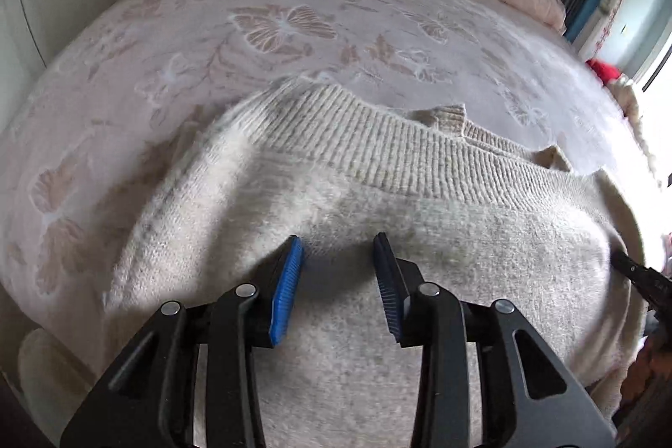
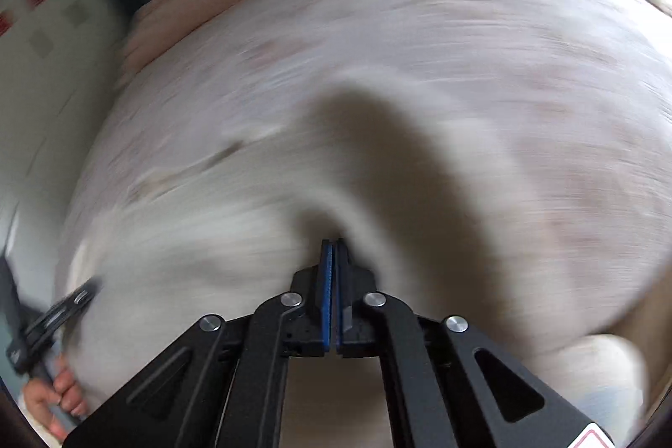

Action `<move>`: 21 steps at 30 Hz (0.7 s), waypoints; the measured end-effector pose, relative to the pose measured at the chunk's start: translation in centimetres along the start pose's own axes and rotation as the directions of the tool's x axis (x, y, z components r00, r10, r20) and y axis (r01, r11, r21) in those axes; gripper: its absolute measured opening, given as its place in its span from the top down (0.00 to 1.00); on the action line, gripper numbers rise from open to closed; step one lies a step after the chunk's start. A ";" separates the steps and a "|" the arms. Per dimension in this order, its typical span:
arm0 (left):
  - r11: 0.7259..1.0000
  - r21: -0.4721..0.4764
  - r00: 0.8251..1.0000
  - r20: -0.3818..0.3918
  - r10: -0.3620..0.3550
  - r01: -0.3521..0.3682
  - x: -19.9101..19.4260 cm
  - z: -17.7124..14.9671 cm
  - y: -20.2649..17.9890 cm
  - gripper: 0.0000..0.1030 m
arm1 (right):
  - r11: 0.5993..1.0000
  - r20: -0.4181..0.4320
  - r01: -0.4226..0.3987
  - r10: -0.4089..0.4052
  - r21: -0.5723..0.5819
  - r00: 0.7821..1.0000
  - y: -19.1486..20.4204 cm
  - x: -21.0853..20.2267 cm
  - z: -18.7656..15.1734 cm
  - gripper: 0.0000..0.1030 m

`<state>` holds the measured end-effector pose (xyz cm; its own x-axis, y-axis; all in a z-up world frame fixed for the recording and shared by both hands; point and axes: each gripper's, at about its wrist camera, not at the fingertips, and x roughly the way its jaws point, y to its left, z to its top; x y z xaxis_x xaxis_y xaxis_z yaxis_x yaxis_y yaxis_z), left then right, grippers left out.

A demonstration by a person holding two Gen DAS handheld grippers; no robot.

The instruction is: Fold small clothes

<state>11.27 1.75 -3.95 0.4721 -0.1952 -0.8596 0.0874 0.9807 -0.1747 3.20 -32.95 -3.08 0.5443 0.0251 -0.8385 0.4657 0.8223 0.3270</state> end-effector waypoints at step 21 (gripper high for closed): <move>0.989 0.087 0.993 0.004 0.117 -0.117 -0.3 -0.5 -2.6 0.66 | 0.994 0.007 0.004 -0.003 -0.113 1.000 4.2 -3.5 1.7 0.89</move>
<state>10.41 -0.70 -3.48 0.4828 -0.0794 -0.8721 0.1075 0.9937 -0.0310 4.46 -30.50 1.95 0.5480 0.0187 -0.8363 0.3859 0.8813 0.2726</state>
